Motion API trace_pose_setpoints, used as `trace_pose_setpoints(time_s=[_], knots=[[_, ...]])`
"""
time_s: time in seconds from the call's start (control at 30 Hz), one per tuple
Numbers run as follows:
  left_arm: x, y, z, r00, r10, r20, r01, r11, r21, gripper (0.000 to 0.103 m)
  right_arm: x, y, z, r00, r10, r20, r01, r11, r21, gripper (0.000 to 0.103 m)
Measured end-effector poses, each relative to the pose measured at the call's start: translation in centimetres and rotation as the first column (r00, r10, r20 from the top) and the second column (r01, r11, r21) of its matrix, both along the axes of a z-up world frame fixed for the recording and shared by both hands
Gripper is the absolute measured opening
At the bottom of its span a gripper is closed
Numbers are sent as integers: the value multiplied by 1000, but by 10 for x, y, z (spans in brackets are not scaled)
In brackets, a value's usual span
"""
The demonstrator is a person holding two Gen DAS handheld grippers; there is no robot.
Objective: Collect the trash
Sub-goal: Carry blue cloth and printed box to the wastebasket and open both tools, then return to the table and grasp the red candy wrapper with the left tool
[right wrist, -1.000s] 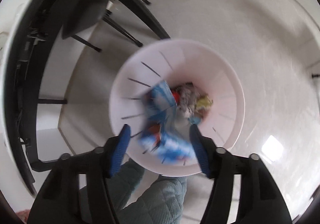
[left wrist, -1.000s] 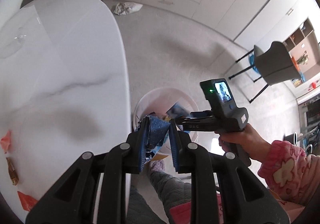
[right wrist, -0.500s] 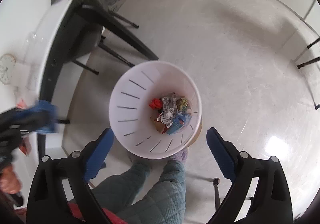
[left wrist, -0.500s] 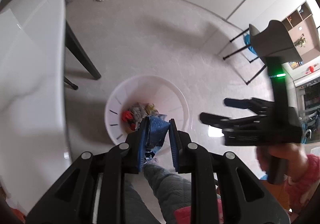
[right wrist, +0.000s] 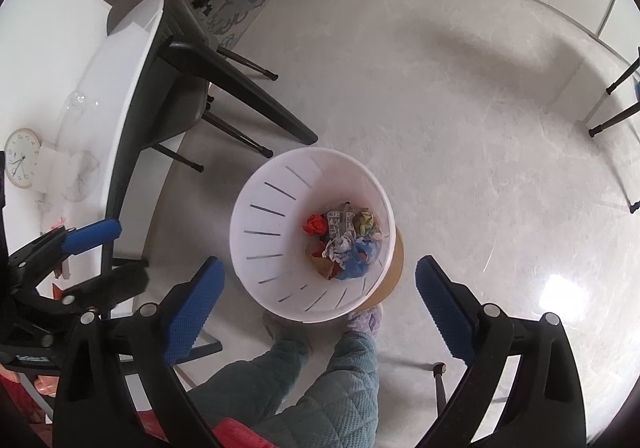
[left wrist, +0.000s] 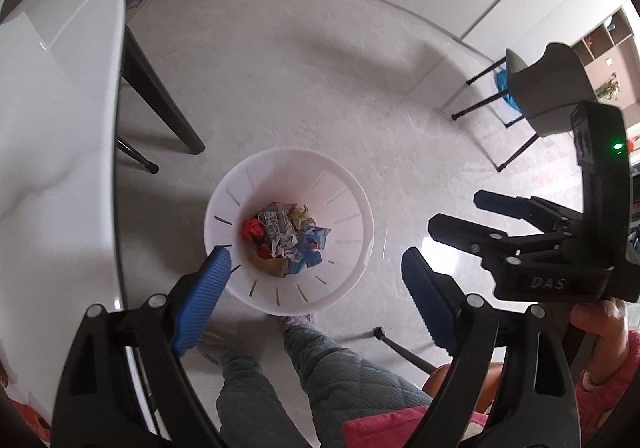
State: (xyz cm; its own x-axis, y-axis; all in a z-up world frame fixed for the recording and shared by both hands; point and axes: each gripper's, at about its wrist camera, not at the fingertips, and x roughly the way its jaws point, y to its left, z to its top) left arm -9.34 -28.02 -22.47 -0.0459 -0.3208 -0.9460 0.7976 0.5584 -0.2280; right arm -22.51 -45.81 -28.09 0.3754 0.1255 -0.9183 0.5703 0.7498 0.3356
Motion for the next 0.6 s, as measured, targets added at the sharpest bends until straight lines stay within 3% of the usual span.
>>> trace_pose_setpoints(time_s=[0.3, 0.37, 0.53, 0.6], knots=[[16, 50, 50, 991, 103, 83, -98, 993, -58, 84, 30, 30, 40, 995, 82, 49, -79, 996, -49, 96], [22, 73, 64, 983, 146, 111, -140, 988, -67, 91, 42, 44, 51, 990, 125, 66, -120, 991, -65, 98], [33, 157, 99, 920, 304, 247, -294, 953, -78, 95, 92, 105, 85, 946, 299, 126, -284, 951, -124, 100], [39, 196, 105, 878, 379, 292, -377, 924, -65, 95, 111, 127, 91, 925, 352, 140, -335, 933, -129, 100]])
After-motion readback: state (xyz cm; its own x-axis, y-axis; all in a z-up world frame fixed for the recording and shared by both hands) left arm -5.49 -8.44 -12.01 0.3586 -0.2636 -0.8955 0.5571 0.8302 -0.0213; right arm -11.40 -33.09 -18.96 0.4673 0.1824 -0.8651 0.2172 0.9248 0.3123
